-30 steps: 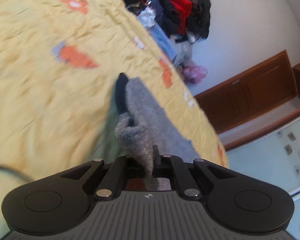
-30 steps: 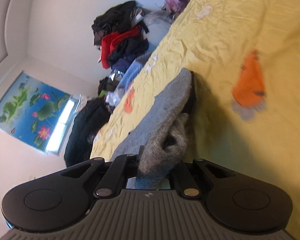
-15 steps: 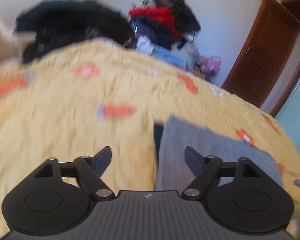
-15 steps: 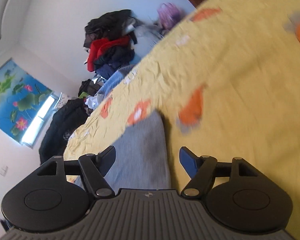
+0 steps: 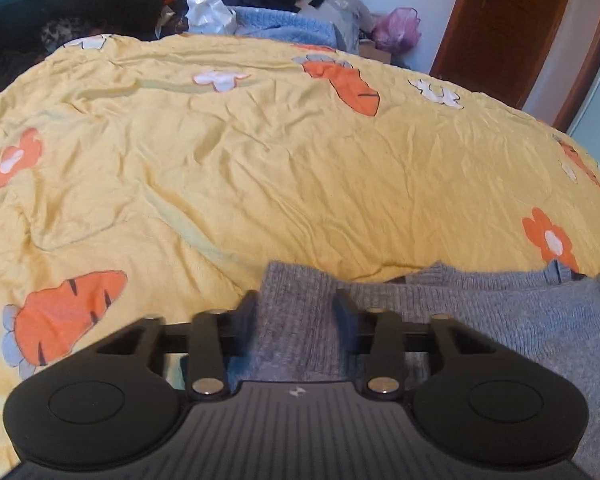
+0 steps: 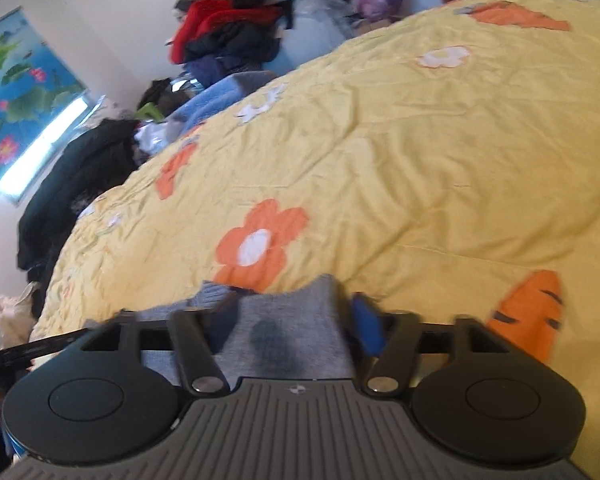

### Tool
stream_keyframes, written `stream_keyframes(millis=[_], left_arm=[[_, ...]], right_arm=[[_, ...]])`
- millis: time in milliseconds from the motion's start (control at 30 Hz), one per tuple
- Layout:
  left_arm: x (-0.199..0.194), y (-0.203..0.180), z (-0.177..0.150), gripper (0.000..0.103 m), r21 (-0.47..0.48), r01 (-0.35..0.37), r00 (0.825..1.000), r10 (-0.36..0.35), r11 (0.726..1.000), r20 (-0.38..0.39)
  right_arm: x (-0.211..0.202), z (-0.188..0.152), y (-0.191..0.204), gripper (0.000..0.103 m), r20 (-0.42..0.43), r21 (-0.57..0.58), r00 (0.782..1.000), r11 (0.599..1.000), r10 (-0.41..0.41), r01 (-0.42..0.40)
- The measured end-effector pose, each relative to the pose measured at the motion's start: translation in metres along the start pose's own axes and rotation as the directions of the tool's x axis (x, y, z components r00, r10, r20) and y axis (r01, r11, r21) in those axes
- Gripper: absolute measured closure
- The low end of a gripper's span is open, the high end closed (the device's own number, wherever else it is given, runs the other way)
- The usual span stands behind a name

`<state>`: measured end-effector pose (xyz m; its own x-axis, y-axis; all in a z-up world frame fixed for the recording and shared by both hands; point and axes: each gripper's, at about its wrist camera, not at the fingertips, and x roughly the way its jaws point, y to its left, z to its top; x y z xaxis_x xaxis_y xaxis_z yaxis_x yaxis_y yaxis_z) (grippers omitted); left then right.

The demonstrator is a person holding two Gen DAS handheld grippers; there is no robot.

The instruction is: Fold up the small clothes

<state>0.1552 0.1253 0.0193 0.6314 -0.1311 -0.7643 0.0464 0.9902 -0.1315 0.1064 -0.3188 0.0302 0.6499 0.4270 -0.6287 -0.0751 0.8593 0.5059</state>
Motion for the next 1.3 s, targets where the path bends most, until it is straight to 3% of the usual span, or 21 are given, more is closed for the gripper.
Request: stream_keyframes(millis=[33,67,167,333,433,500,600,633,667,700,767,867,967,1033,1100,1167,1233,1300], left_arm=[[0.000,-0.001,0.001,0.088,0.004,0.005,1.000,-0.005,1.000,-0.003],[0.000,-0.001,0.003,0.093,0.005,0.012,1.000,-0.012,1.000,-0.004],[-0.008,-0.003,0.004,0.096,0.033,-0.030,0.999,0.029,0.999,0.030],[-0.026,0.018,0.008,0.096,-0.014,-0.086,0.992,0.087,0.996,0.087],[-0.006,0.024,0.003,0.096,-0.029,-0.125,0.992,0.126,0.992,0.030],[-0.007,0.018,-0.002,0.094,-0.008,-0.150,0.987,0.151,0.989,0.047],[-0.023,0.010,-0.004,0.087,0.022,-0.200,0.977,0.198,0.980,0.079],[-0.032,0.007,-0.005,0.086,0.028,-0.241,0.966,0.237,0.970,0.107],[-0.044,0.003,-0.006,0.078,0.024,-0.286,0.949,0.280,0.958,0.147],[-0.056,-0.001,-0.009,0.071,0.007,-0.303,0.937,0.297,0.953,0.186],[-0.073,-0.012,-0.015,0.026,-0.031,-0.265,0.935,0.265,0.964,0.234],[-0.075,-0.046,-0.028,0.024,0.012,-0.183,0.948,0.174,0.983,0.267],[-0.046,-0.078,-0.041,0.024,0.098,-0.144,0.971,0.121,0.985,0.207],[-0.023,-0.083,-0.050,0.022,0.122,-0.177,0.976,0.158,0.977,0.151],[-0.018,-0.075,-0.063,0.019,0.139,-0.174,0.968,0.143,0.975,0.208],[-0.018,-0.064,-0.063,0.017,0.116,-0.136,0.974,0.111,0.984,0.196],[-0.016,-0.060,-0.061,0.013,0.108,-0.125,0.976,0.103,0.986,0.189],[-0.015,-0.062,-0.061,0.012,0.107,-0.134,0.975,0.111,0.985,0.191]], right_arm=[[0.003,0.000,0.005,0.089,-0.019,-0.022,0.999,0.999,0.026,-0.026],[0.004,0.000,0.010,0.088,-0.024,-0.052,0.999,0.998,0.029,-0.031],[0.003,0.005,0.026,0.088,-0.001,-0.150,1.000,0.989,0.002,-0.002],[-0.018,0.026,0.021,0.089,0.112,-0.073,0.990,0.995,0.083,-0.075],[0.003,0.028,0.007,0.089,0.090,-0.049,0.996,0.999,0.003,0.002],[0.020,0.018,0.003,0.088,0.078,-0.035,0.996,0.999,-0.039,0.041],[0.019,0.010,0.007,0.079,0.070,-0.016,0.996,0.998,-0.063,0.064],[0.013,0.009,0.011,0.064,0.084,-0.025,0.993,0.996,-0.080,0.082],[0.003,0.008,0.015,0.048,0.114,-0.038,0.988,0.994,-0.102,0.107],[-0.009,0.006,0.022,0.045,0.167,-0.045,0.979,0.991,-0.120,0.130],[-0.029,-0.001,0.039,0.045,0.231,-0.075,0.969,0.991,-0.087,0.107],[-0.028,-0.018,0.077,0.044,0.225,-0.174,0.973,0.981,-0.041,0.082],[0.003,-0.034,0.104,0.043,0.181,-0.307,0.979,0.940,-0.097,0.150],[0.025,-0.040,0.102,0.043,0.148,-0.320,0.974,0.924,-0.169,0.209],[0.038,-0.042,0.088,0.042,0.142,-0.319,0.960,0.906,-0.243,0.276],[0.036,-0.050,0.077,0.041,0.202,-0.372,0.949,0.877,-0.243,0.304],[0.034,-0.044,0.069,0.039,0.202,-0.333,0.954,0.900,-0.223,0.281],[0.037,-0.040,0.067,0.037,0.203,-0.318,0.947,0.898,-0.248,0.303]])
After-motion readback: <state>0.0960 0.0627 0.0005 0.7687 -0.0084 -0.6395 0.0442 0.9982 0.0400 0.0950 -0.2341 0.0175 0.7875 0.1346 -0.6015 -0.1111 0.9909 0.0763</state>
